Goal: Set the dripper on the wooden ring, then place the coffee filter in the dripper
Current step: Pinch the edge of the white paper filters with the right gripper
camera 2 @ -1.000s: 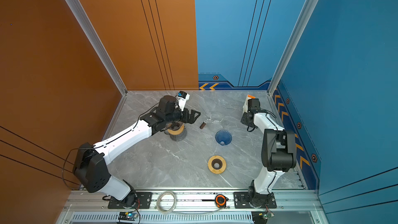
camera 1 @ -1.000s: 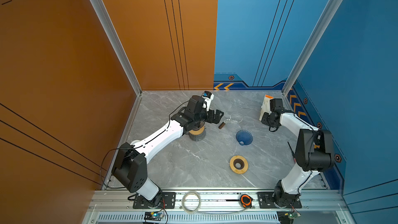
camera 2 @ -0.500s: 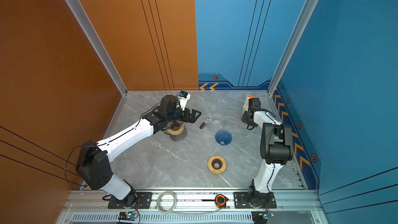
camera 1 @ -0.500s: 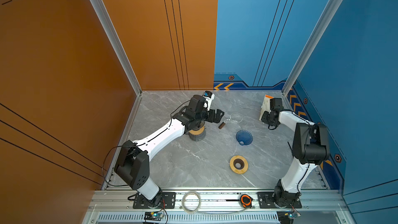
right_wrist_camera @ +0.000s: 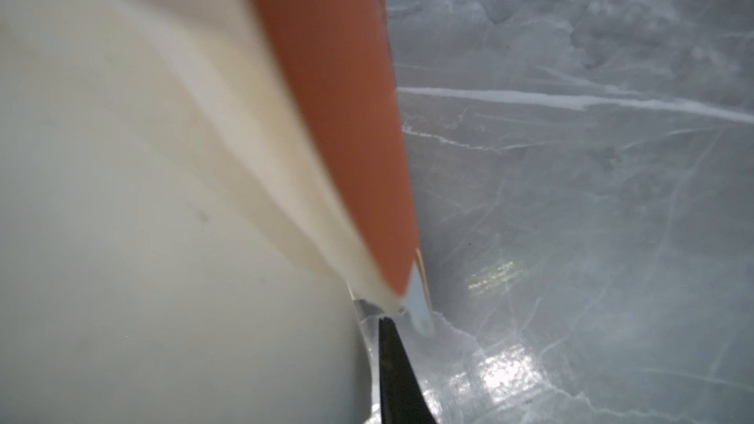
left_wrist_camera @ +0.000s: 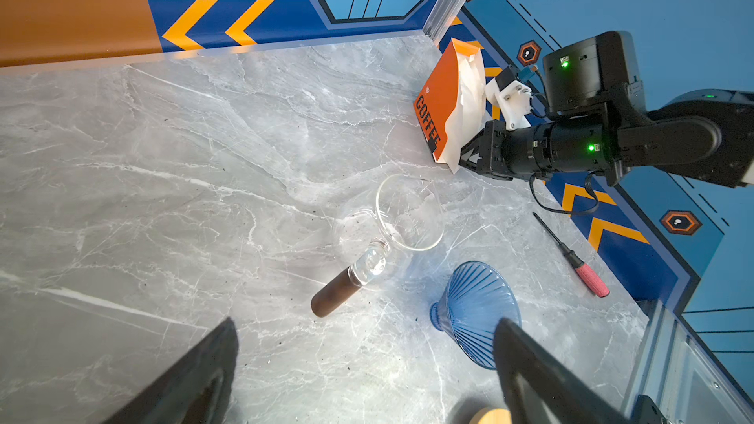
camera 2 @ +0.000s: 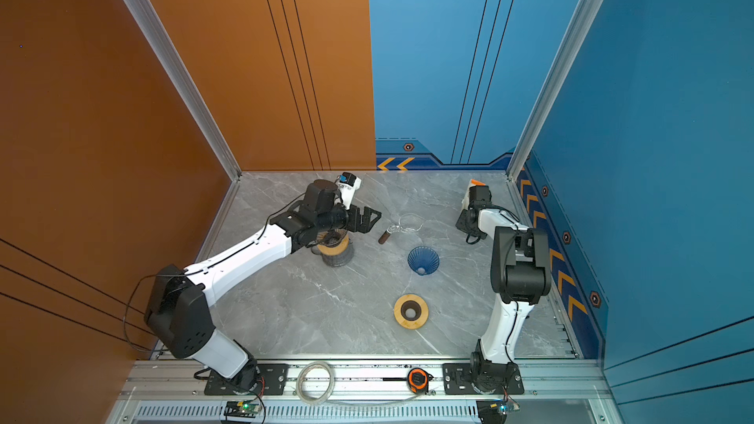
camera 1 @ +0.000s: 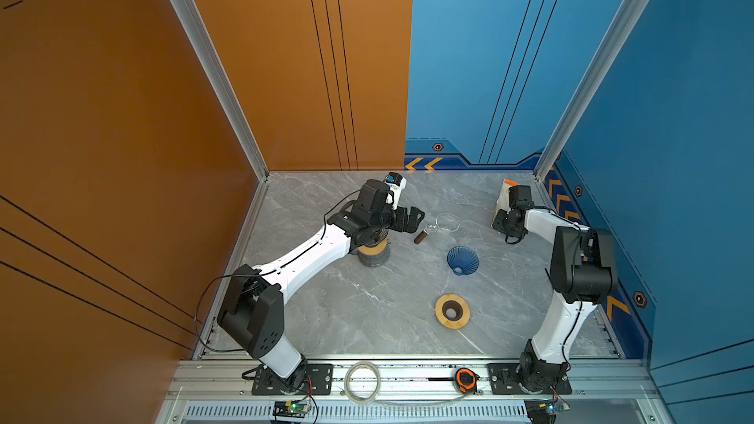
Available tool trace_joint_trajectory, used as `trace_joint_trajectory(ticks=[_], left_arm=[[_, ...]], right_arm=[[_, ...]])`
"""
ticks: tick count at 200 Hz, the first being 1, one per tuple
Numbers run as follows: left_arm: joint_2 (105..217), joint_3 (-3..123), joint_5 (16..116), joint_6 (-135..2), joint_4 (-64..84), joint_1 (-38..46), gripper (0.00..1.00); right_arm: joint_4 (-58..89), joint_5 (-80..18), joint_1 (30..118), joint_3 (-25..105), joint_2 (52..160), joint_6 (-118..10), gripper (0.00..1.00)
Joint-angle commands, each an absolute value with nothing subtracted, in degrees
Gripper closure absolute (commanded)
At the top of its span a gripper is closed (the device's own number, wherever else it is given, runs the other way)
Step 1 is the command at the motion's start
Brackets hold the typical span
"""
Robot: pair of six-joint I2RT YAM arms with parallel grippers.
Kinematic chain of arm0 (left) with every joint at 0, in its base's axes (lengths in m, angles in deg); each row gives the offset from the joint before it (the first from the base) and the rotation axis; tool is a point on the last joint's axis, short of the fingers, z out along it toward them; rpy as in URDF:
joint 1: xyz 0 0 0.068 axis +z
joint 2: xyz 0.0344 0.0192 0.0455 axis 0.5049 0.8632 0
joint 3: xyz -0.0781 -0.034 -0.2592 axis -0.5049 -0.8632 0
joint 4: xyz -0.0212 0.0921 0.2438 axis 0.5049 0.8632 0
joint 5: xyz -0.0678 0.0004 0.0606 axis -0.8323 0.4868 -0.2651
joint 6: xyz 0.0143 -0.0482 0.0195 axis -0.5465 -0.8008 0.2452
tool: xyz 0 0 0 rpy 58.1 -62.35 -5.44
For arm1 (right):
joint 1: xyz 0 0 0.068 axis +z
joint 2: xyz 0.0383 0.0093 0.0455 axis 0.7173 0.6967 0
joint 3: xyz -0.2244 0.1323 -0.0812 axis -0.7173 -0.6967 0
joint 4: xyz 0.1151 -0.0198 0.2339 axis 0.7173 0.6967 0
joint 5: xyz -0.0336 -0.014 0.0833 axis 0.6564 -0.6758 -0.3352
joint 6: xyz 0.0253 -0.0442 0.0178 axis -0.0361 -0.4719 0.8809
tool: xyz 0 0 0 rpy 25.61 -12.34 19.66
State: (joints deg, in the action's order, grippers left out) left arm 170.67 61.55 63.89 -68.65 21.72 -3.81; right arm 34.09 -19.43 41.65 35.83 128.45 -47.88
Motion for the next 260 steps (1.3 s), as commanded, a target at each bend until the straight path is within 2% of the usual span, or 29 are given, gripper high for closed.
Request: trace_joint_trajectory(ticks=[1, 86, 260], left_arm=[[171.5, 63.5, 63.1, -69.3, 23.1, -3.3, 0.02], [171.7, 63.7, 63.0, -69.6, 23.4, -3.2, 0.02], [170.8, 63.1, 62.2, -69.7, 23.4, -3.3, 0.02]], right_arm=[[33.5, -18.3, 41.6, 37.7, 129.5, -47.0, 0.87], [34.0, -18.4, 41.9, 38.2, 129.6, -46.7, 1.0], [38.4, -19.5, 42.2, 33.2, 119.9, -46.8, 1.0]])
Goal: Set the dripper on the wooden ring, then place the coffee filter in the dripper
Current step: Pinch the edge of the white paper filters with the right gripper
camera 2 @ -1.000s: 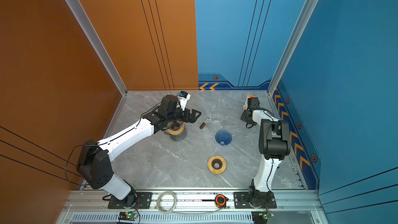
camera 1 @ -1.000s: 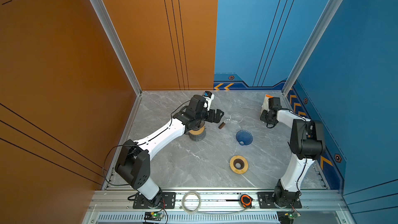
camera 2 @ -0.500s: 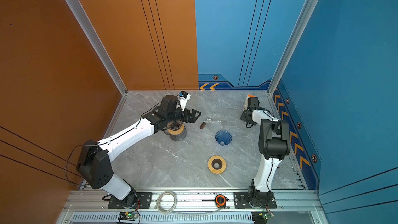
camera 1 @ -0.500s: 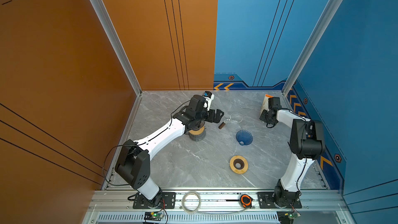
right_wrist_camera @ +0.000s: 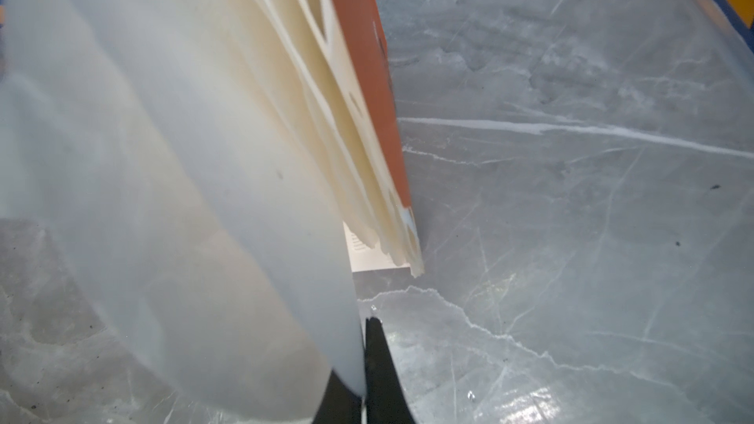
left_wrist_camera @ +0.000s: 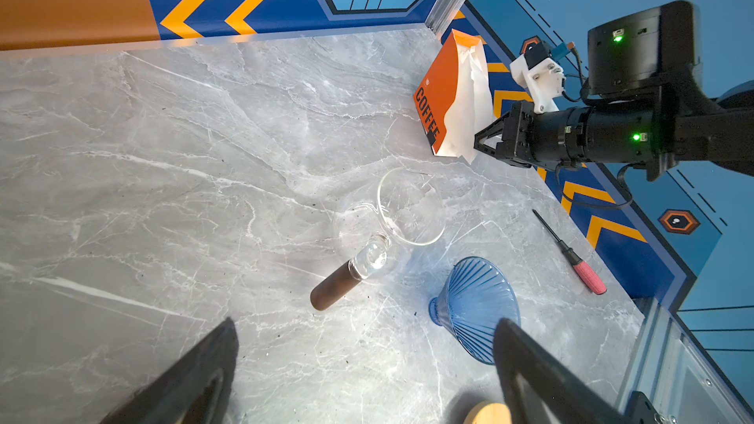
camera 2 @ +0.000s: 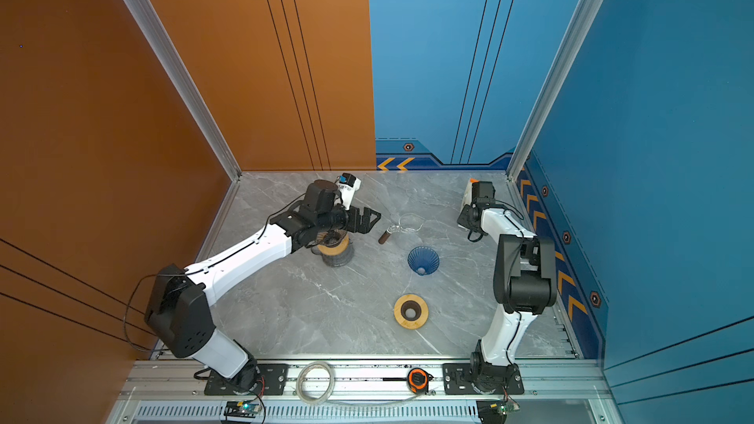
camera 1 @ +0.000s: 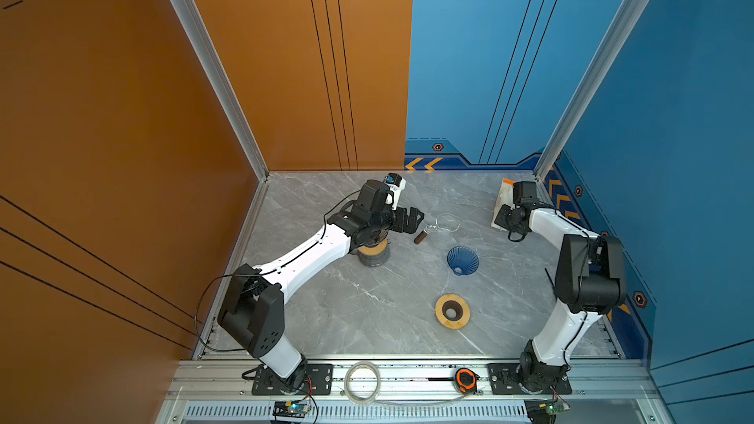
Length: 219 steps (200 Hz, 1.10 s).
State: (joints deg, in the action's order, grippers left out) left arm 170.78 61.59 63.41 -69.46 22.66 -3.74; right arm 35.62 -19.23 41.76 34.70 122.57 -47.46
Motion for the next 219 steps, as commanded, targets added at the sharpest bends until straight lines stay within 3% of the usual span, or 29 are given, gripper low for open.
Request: trace_joint_trajectory(ticks=[1, 219], left_arm=[[170.8, 63.1, 62.2, -69.7, 23.4, -3.3, 0.02], [171.4, 63.8, 61.3, -70.1, 22.5, -4.2, 0.02]], right_arm=[[38.5, -19.5, 42.2, 33.2, 119.8, -46.8, 1.0], [49.6, -23.9, 42.1, 33.7, 107.5, -50.3, 1.0]])
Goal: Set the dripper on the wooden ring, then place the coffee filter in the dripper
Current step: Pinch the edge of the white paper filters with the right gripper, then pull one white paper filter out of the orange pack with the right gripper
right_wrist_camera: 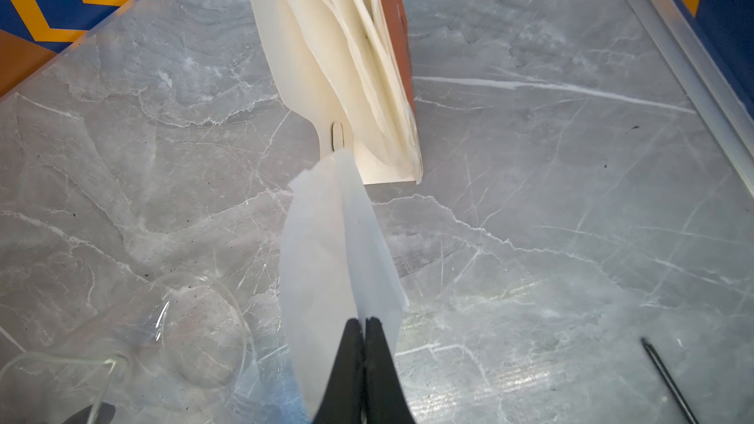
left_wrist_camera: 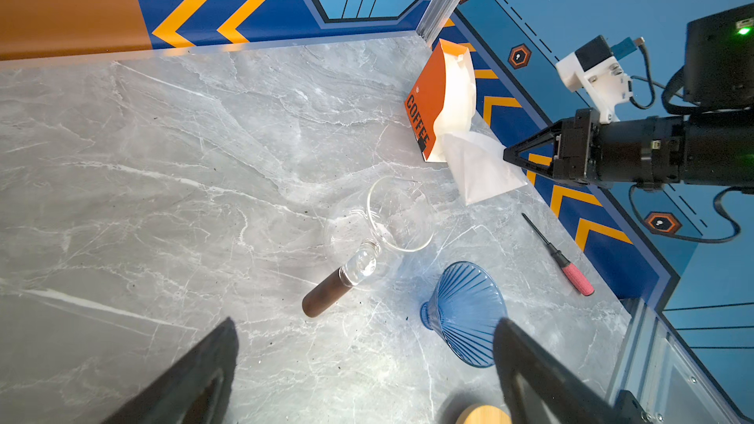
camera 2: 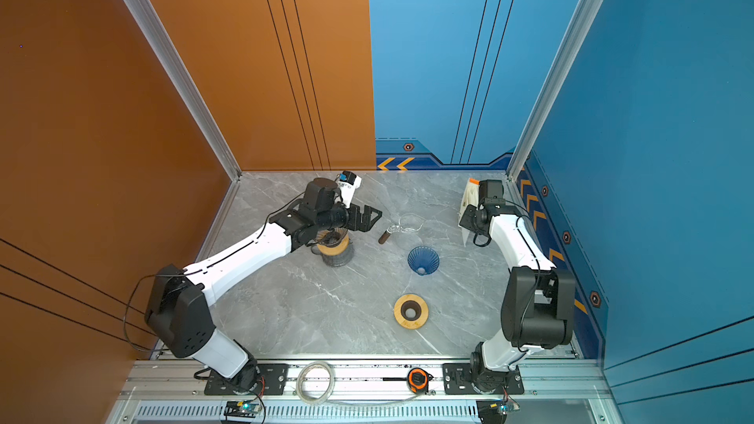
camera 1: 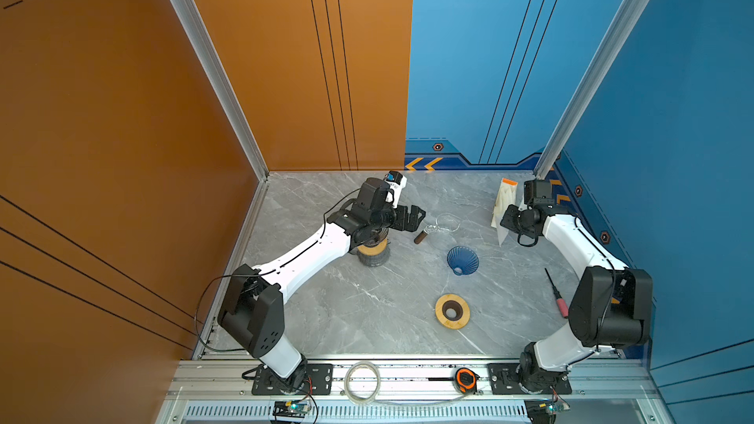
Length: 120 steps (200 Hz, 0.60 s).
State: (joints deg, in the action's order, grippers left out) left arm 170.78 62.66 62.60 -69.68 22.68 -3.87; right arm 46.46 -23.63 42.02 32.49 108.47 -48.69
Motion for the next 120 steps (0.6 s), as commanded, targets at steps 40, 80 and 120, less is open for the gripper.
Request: trace_joint_trajectory(ticks=[40, 80, 120], left_arm=[[171.5, 63.6, 61.3, -70.2, 22.3, -4.2, 0.02], [171.9, 63.8, 61.5, -70.3, 22.4, -4.1, 0.02], [172.6, 64.6, 61.1, -70.4, 22.4, -4.1, 0.02]], right_arm=[[49.6, -24.2, 42.0, 33.5, 109.7, -50.4, 1.0], [49.6, -24.9, 42.0, 33.9, 111.2, -50.3, 1.0], [51.0, -25.7, 42.2, 36.0, 111.0, -50.7, 1.0]])
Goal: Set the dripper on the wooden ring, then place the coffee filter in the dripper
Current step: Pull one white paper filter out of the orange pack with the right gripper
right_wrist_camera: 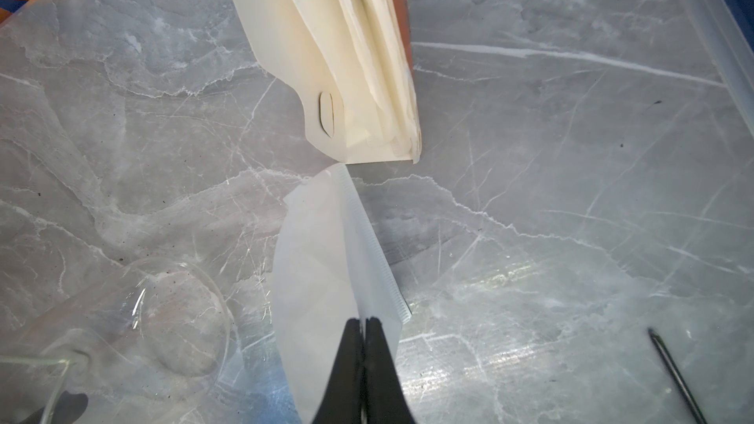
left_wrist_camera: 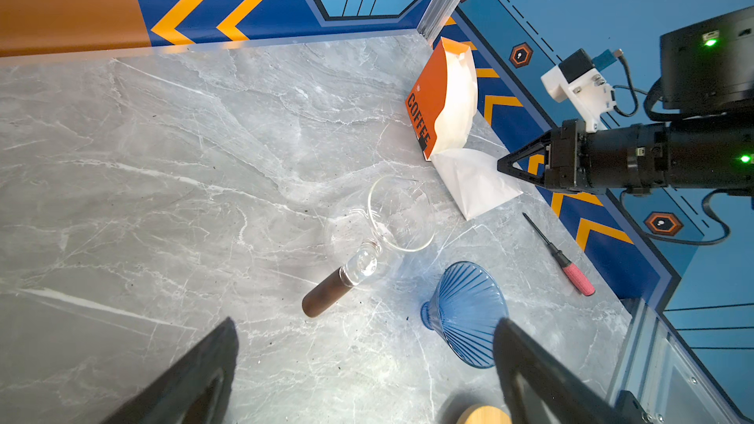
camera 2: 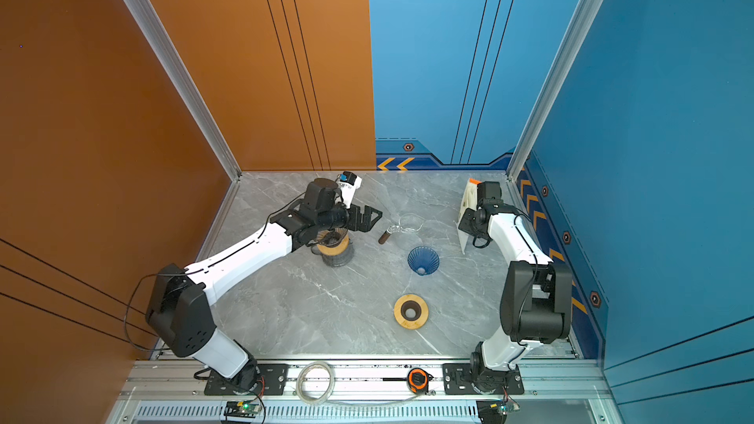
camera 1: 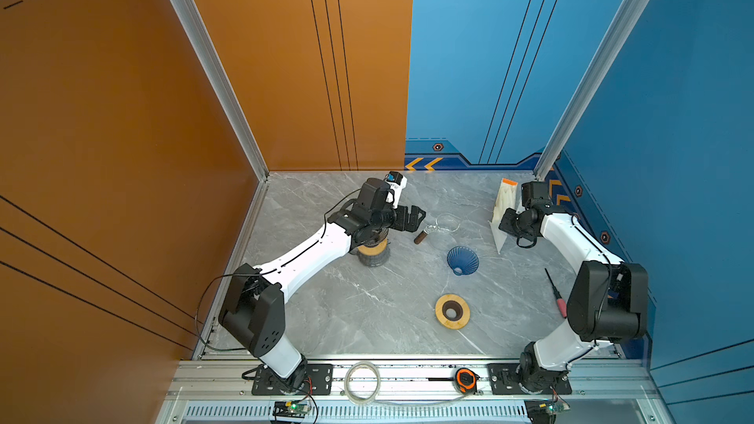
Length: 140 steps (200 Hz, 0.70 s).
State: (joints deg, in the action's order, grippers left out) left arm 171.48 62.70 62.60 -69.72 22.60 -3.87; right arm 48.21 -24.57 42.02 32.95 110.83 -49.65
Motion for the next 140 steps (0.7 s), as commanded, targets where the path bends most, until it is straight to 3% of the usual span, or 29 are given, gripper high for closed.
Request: trace_joint_trajectory(ticks=[1, 140], left_arm=[[172.6, 64.6, 61.2, -70.4, 22.4, -4.1, 0.02], [170.5, 64.0, 61.6, -70.4, 22.8, -4.0, 0.02]], right_arm=[[51.0, -25.8, 42.2, 36.0, 110.9, -50.7, 1.0], [60.1, -29.9, 48.8, 46.3, 106.3, -51.8, 1.0]])
